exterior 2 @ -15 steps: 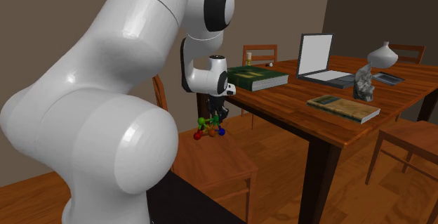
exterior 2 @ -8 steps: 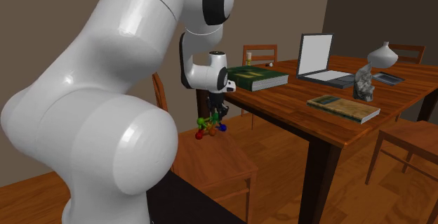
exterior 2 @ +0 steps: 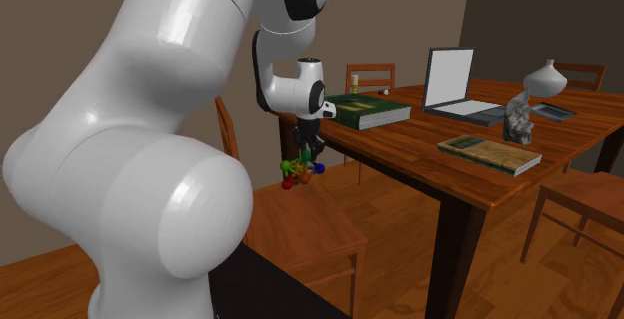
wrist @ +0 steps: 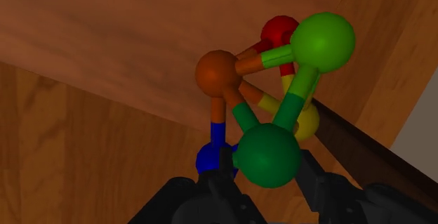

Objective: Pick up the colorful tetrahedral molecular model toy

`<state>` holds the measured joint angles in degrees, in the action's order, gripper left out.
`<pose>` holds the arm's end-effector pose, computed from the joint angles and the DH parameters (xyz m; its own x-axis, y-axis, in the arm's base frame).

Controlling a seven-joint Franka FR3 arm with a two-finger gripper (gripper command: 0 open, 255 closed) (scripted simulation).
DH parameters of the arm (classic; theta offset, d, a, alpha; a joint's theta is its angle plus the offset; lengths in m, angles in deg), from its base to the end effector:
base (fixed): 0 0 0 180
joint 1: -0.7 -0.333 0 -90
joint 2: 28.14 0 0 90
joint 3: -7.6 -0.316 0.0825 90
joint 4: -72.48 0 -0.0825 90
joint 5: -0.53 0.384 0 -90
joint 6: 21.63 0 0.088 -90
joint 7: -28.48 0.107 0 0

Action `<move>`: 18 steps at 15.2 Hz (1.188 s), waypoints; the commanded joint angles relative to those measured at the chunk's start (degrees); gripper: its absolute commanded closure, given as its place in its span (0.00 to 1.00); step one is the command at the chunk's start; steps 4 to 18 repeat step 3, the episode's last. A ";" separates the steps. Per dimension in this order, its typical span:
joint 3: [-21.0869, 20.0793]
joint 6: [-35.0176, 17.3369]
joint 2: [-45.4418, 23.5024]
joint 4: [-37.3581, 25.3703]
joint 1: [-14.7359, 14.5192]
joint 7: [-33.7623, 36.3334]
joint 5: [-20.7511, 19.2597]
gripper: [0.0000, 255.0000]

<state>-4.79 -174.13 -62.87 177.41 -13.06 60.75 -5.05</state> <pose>0.6058 0.2866 0.2300 0.9810 -0.0920 0.1709 -0.0613 -0.9823 -0.1770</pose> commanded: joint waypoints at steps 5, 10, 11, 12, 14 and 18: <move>-0.30 1.07 1.34 0.25 0.26 -0.14 0.28 1.00; -0.30 1.07 1.34 0.25 0.26 -0.14 0.28 1.00; -0.30 1.07 1.34 0.25 0.26 -0.14 0.28 1.00; -0.30 1.07 1.34 0.25 0.26 -0.14 0.28 1.00; -0.30 1.07 1.34 0.25 0.26 -0.14 0.28 1.00; -0.30 1.07 1.34 0.25 0.26 -0.14 0.28 1.00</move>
